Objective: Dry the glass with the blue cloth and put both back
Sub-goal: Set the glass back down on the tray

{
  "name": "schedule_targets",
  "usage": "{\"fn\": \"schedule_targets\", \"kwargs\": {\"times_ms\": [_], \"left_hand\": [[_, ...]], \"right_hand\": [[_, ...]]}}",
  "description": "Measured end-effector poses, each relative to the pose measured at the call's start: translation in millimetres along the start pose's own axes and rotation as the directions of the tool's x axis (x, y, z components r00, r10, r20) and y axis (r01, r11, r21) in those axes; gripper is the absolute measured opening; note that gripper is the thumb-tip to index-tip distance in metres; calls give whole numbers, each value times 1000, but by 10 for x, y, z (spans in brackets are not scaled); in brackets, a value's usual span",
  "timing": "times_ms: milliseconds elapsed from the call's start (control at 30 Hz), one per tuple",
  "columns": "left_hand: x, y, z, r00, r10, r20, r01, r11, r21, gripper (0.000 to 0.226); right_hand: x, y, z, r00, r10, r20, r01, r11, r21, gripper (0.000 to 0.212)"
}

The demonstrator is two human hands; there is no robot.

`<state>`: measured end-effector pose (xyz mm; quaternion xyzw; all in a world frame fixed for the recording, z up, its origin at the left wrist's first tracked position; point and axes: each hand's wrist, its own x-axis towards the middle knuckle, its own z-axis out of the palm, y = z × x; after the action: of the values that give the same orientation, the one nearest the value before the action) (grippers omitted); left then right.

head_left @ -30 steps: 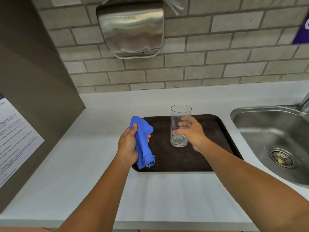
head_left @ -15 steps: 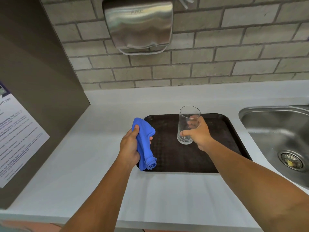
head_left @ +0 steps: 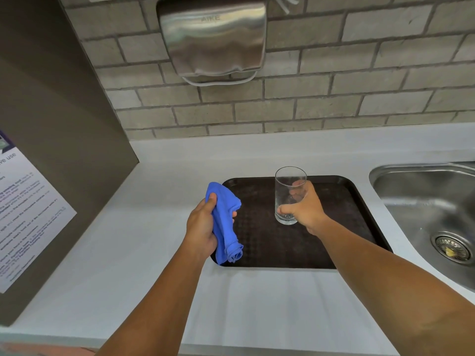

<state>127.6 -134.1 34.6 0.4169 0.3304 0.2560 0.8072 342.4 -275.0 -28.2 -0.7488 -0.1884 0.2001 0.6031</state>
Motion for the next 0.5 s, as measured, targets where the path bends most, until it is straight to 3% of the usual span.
{"fn": "schedule_targets", "kwargs": {"times_ms": [167,233,267,333,367,433,500], "left_hand": [[5,7,-4,1000,3,30,-3,1000,9,33],[10,10,-8,999,3,46,-4,1000,19,34],[16,13,-9,998,4,55,-5,1000,23,35],[27,26,-10,997,2,76,-4,1000,25,35],[33,32,-9,996,-1,90,-2,1000,29,35],[36,41,-1,992,-11,123,6,999,41,35],[31,61,15,987,-21,160,13,999,53,37]], "right_hand": [[-69,-51,-62,999,3,42,1,996,-87,93],[-224,-81,-59,999,-14,-34,11,997,-82,101],[-343,-85,-33,989,-31,-147,22,998,-61,95],[-647,-46,73,921,-60,-386,82,996,40,63],[-805,-30,142,903,-60,-425,117,987,109,48],[-1033,-46,290,936,-57,-349,128,974,185,36],[-1117,-186,412,978,-79,-191,110,981,157,27]]}}
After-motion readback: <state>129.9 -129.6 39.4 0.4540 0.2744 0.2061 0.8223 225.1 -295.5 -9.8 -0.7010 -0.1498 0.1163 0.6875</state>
